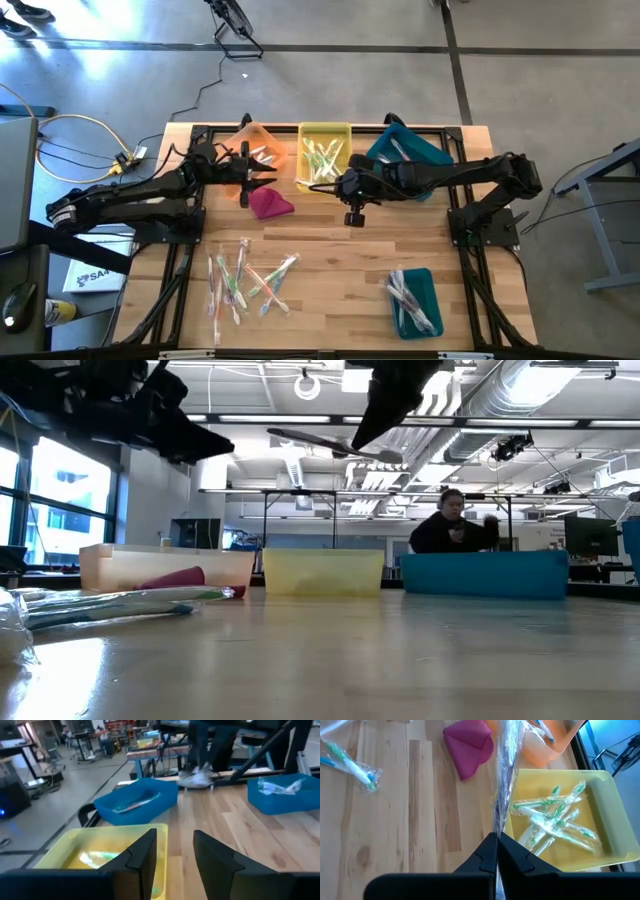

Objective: Pick & Place Toothbrushes
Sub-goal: Put the purple toothbrush into the bottom blue bin

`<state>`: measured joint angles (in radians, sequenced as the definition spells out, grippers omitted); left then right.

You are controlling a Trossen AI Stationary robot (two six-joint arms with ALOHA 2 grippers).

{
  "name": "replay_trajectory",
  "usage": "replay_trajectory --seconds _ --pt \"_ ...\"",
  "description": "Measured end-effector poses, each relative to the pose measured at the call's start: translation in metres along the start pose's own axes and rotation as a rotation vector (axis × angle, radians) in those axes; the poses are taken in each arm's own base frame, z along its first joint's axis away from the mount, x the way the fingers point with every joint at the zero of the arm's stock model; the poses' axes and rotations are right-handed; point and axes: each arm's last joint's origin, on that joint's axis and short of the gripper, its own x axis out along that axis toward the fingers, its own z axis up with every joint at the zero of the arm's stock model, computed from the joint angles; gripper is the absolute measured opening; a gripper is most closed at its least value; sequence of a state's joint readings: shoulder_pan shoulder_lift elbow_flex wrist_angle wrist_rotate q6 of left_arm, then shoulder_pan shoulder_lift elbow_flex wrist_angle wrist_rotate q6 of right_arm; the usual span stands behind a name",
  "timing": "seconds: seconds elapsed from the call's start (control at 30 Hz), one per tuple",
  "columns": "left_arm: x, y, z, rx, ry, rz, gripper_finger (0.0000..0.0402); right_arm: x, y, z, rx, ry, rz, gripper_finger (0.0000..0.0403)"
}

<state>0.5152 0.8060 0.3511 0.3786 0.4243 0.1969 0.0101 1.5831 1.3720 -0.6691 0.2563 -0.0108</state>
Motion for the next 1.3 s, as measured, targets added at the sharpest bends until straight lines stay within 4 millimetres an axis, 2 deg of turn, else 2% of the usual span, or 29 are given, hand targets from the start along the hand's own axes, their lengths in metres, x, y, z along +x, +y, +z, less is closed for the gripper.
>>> replay_trajectory --seconds 0.37,0.53,0.73,0.93,1.3 --pt "0.009 0.003 -0.015 -0.065 0.091 -0.023 0.0125 0.001 -0.011 0.009 -0.040 -0.088 -0.029 0.0004" --pt "0.013 0.004 -0.017 -0.014 0.089 -0.025 0.0125 0.002 -0.019 0.016 -0.045 -0.157 -0.046 0.0004" --pt "0.016 0.007 -0.009 0.046 -0.013 -0.018 0.0125 0.002 -0.025 0.020 -0.033 -0.199 -0.064 0.0004" --pt "0.016 0.007 0.004 0.129 -0.152 -0.056 0.0125 0.001 -0.022 0.023 -0.038 -0.225 -0.058 0.0004" --pt "0.018 0.000 0.008 0.124 -0.193 -0.101 0.0125 -0.006 -0.012 0.038 -0.030 -0.391 -0.049 0.0004"
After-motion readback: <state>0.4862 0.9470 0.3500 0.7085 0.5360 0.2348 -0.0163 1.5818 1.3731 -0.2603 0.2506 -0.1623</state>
